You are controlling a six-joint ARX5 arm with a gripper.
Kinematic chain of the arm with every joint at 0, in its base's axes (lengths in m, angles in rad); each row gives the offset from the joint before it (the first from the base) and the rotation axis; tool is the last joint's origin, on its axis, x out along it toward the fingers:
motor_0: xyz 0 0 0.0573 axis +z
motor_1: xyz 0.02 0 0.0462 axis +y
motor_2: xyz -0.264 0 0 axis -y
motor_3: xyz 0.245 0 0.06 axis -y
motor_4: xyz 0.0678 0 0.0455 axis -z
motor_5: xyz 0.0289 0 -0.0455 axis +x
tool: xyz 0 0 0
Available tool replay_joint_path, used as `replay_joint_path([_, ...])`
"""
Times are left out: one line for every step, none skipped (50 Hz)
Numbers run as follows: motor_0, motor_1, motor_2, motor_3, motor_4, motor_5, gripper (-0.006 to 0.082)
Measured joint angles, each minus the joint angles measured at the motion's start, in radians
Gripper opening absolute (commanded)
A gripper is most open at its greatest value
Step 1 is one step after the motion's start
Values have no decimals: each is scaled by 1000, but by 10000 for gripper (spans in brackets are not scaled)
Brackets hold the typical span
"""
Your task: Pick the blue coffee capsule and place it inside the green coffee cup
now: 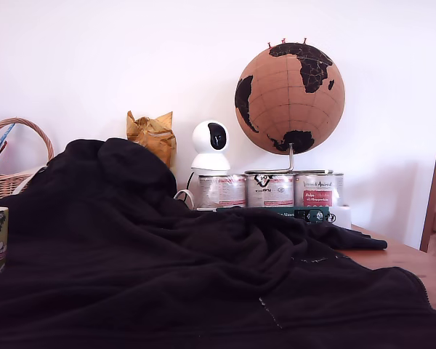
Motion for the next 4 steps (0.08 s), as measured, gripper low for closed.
replay_joint_path([0,-20,0,-3,2,1,-16])
replay_joint_path([0,-38,0,-6,3,1,-16])
replay_joint_path([0,-53,0,-11,4,2,-16])
replay_joint_path([0,-68,0,-16,4,3,-16])
